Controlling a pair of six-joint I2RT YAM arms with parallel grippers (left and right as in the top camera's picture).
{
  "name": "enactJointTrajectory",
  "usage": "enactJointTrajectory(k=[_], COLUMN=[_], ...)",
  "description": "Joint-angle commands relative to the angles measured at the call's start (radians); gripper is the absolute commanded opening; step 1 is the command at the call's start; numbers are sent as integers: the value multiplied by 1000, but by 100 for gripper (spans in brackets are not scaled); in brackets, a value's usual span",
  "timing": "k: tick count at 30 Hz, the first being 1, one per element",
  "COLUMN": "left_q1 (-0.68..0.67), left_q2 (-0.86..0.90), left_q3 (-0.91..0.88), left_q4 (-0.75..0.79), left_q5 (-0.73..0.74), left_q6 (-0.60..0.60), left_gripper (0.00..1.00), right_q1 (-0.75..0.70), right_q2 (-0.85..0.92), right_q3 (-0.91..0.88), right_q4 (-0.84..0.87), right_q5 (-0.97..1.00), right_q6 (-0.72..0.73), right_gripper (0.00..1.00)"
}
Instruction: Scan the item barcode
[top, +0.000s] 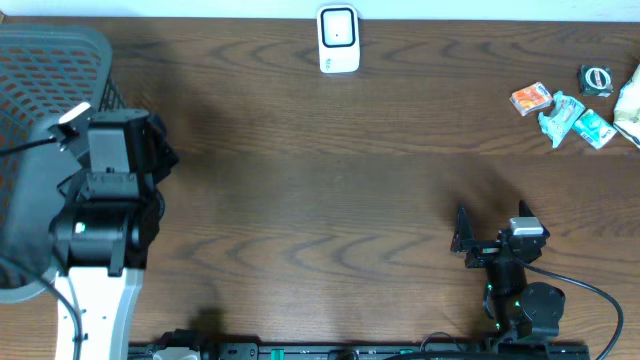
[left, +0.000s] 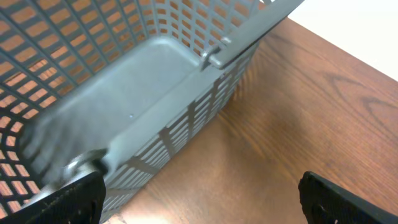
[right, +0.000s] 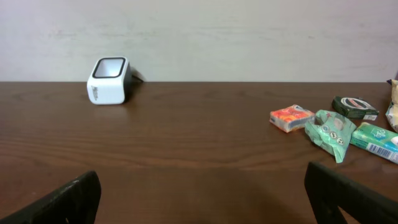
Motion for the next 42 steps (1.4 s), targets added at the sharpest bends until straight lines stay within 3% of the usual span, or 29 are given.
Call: enactJointTrajectory(k=[1, 9, 12, 18, 20, 26, 34, 42], left_q1=[4, 4, 4, 4, 4, 4, 4, 4], left_q2=[-48, -151, -197, -290, -313, -384, -549, -708], left_q3=[-6, -170, -280, -478, -510, -546, -555, -675], left_q4=[-45, 29, 140, 479, 526, 520, 350, 349], left_q5=[19, 96, 144, 428, 460, 499, 496, 496], left_q6=[-8, -43, -18, 146, 165, 167, 210, 253], left_gripper=[98, 98, 98, 98, 97, 97, 98, 98], right_q1=[6, 6, 6, 6, 6, 6, 6, 6], right_q2=[-6, -6, -6, -6, -6, -6, -6, -6], right_q3=[-2, -2, -2, -2, -2, -2, -2, -2], right_q4=[-5, -5, -5, -5, -5, -5, -5, -5], right_q5=[8, 8, 8, 8, 8, 8, 8, 8], right_q6=[-14, -14, -14, -14, -14, -14, -14, -14], right_gripper=[99, 99, 99, 99, 99, 99, 99, 99])
